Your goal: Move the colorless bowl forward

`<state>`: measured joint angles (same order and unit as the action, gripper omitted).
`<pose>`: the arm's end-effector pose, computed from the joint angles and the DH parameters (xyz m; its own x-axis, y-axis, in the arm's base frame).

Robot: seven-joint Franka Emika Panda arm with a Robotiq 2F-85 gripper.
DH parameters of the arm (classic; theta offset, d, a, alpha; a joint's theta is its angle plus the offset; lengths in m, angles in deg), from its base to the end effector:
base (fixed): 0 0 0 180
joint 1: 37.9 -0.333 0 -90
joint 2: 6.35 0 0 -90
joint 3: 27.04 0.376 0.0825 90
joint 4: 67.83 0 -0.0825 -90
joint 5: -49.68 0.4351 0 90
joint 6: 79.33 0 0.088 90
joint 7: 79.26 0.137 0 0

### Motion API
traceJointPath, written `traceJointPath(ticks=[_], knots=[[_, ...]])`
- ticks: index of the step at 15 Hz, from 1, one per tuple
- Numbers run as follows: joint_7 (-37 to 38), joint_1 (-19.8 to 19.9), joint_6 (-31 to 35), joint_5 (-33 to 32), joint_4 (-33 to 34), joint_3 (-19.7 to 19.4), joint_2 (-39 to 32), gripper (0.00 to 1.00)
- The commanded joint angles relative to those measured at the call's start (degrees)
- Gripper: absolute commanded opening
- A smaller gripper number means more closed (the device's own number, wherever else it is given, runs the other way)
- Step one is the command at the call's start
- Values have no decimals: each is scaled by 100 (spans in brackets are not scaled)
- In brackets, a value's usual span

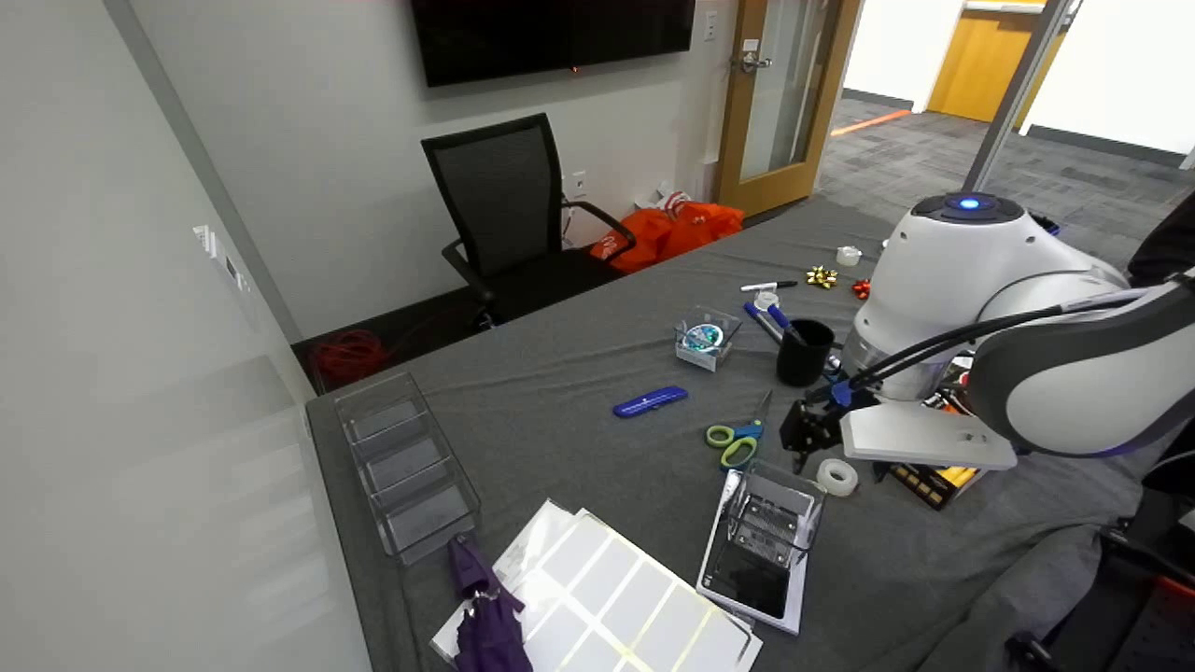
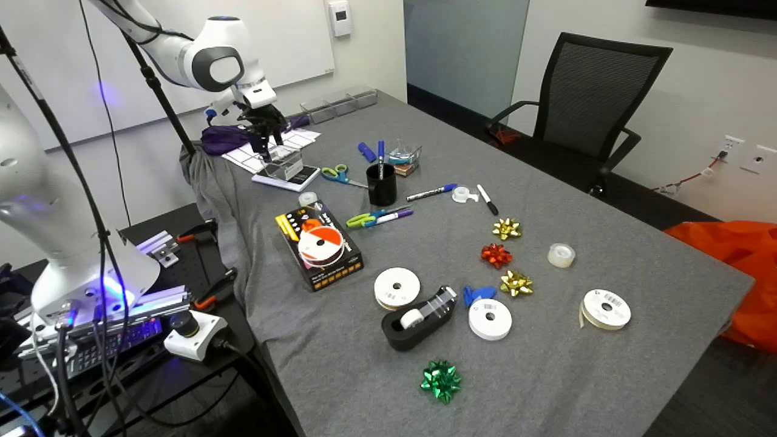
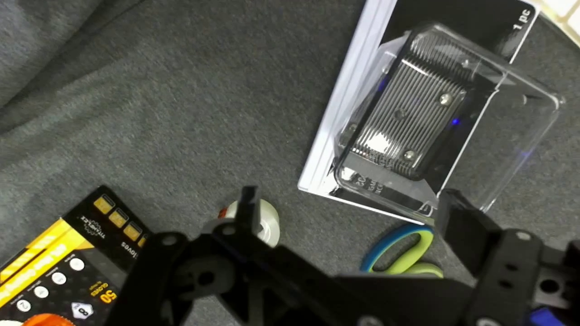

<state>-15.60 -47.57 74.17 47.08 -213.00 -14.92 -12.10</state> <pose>0.4611 0.1871 0.2269 0.7694 -0.6384 0.0221 -0.6373 -0.7695 -0.0422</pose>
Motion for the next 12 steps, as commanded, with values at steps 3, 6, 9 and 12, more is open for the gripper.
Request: traceJointPath(ticks=[3,6,9,12], knots=[[208,-180,-389,-678,133,-404,49,100],[99,-160,-181,-538,92,-394,-21,100],[94,-164,-224,-552,115,-405,-18,100],[-423,-131,-119,25,1,-285,57,100]])
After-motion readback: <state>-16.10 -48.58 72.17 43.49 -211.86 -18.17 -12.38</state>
